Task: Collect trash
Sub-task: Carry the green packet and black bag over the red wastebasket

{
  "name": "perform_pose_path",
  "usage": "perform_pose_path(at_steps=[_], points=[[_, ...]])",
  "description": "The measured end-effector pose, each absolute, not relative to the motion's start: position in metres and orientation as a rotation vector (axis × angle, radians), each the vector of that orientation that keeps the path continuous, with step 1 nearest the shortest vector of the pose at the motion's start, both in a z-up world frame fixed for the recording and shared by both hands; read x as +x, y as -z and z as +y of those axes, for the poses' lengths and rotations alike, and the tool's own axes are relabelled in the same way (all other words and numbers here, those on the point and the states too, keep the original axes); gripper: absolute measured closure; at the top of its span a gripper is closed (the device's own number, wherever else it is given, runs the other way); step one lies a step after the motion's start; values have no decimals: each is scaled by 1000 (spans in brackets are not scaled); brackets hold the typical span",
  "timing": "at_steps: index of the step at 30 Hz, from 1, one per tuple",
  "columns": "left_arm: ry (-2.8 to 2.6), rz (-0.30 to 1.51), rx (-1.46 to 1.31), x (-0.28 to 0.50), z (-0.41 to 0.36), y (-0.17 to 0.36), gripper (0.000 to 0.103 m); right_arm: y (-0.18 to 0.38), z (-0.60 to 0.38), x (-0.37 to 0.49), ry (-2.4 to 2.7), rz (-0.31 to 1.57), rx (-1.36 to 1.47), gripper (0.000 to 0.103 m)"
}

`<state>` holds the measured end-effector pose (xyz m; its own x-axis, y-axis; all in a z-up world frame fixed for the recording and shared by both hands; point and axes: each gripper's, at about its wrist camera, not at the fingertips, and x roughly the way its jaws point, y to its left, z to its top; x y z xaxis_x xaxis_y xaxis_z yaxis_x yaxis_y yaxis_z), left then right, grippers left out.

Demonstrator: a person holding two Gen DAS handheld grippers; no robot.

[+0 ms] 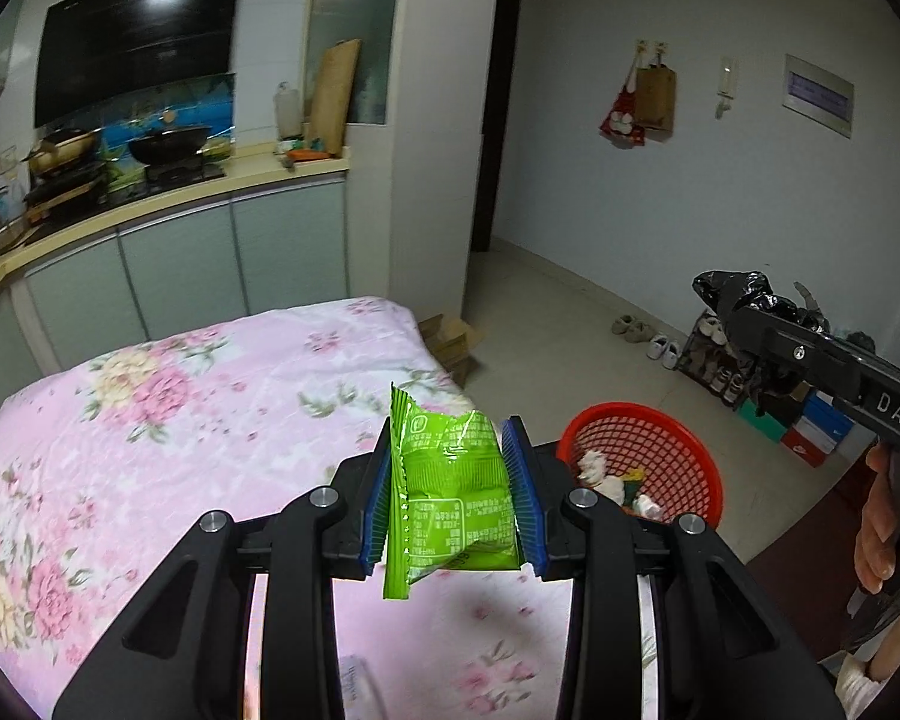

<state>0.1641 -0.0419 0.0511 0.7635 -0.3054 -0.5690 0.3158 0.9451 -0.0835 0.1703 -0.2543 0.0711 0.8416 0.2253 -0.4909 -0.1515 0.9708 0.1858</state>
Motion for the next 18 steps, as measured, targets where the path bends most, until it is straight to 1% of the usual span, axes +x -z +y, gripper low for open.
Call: perform_pose_path(at_steps=[9,18], points=[[421,623,46,179,-87,-54,70,-69,-291,169,-118,536,181,64],[536,687,46,204,-135,-38,70,-57,-329,172,-31,557,225,64]])
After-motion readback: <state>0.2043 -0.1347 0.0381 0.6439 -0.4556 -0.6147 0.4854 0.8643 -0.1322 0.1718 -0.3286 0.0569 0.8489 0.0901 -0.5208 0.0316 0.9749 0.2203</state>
